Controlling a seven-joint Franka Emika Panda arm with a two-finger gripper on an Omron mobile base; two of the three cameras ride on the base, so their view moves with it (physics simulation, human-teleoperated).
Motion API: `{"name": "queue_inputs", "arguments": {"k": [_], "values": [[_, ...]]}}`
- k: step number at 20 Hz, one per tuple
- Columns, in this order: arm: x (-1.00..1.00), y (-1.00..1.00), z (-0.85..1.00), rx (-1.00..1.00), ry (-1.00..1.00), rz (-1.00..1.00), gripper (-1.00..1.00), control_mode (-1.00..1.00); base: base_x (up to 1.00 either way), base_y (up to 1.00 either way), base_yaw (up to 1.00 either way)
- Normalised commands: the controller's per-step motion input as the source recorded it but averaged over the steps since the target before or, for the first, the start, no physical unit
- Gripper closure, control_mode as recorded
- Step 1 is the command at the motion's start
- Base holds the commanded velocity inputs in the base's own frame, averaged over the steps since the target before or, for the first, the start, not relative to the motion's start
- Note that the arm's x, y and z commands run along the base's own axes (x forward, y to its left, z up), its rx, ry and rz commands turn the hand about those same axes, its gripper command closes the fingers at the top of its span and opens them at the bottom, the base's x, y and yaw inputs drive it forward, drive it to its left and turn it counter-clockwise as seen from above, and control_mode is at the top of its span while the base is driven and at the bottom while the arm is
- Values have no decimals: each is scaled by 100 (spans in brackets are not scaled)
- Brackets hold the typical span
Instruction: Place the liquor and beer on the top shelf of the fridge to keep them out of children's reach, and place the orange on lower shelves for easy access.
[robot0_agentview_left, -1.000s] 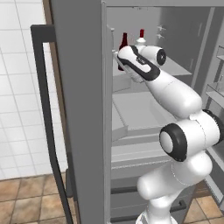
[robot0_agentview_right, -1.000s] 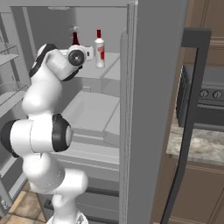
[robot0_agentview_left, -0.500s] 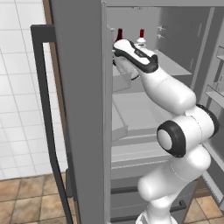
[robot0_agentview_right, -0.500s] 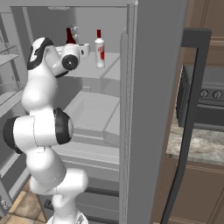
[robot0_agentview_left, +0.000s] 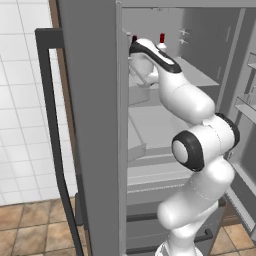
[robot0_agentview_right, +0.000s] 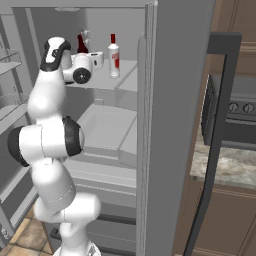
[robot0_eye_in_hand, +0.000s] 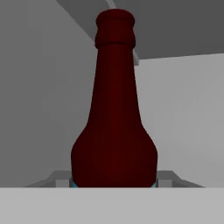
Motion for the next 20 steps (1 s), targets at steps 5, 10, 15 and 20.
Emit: {"name": "queue_inputs", "arguments": {"k": [5,10,15,20], "values": [[13,0,-1,0,0,0,-100,-100,0,0,0],[5,0,0,-2,0,0,-100,-100,0,0,0],[0,0,3,-3,0,0,-100,-100,0,0,0],[0,0,14,-3,2,0,-100,-100,0,0,0]]}}
